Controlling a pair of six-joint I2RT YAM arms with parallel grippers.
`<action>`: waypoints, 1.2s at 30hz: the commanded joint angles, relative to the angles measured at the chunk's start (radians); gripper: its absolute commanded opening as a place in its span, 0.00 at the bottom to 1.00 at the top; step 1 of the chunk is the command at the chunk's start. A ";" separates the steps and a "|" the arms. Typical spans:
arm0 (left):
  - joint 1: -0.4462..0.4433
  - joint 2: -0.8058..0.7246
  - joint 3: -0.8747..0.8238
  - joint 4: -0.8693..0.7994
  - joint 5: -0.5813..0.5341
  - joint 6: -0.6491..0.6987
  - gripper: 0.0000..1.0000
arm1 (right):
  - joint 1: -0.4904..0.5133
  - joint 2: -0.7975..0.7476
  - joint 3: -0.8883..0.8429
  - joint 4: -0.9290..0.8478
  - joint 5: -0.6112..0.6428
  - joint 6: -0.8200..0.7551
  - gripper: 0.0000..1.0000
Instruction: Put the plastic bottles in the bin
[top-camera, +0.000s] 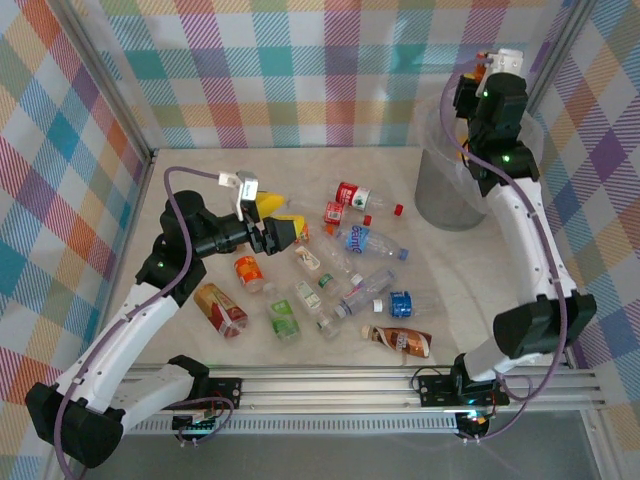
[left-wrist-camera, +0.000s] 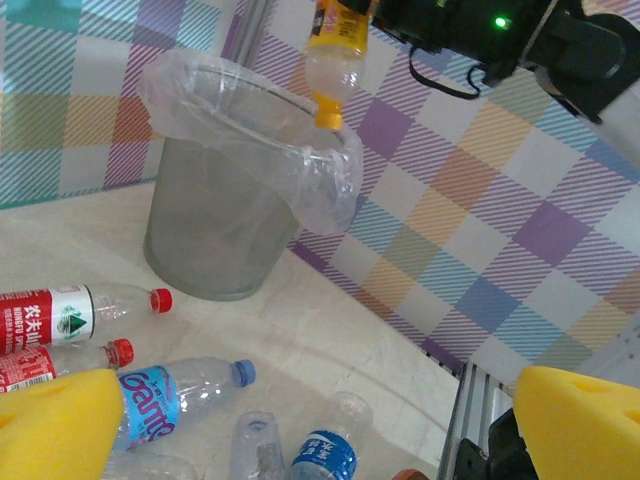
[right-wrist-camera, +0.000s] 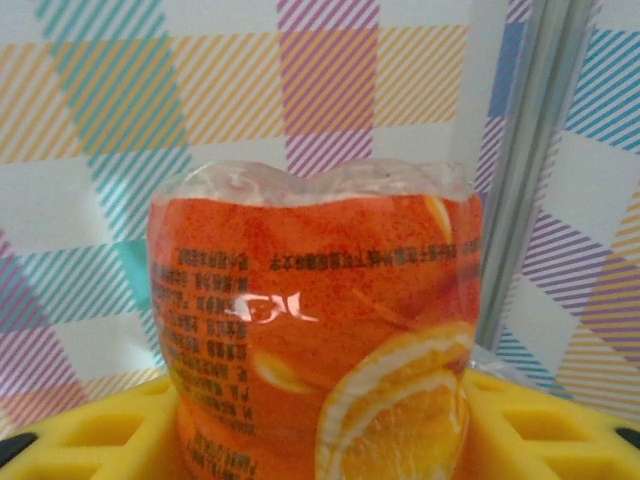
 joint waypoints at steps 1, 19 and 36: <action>-0.013 -0.009 -0.008 0.003 0.005 0.031 1.00 | -0.029 0.061 0.091 0.019 0.057 -0.026 0.56; -0.016 0.037 0.017 -0.079 -0.009 0.073 1.00 | -0.188 0.427 0.418 -0.406 -0.251 0.055 0.56; -0.018 0.055 0.038 -0.123 -0.002 0.085 1.00 | -0.217 0.633 0.659 -0.799 -0.448 0.056 0.59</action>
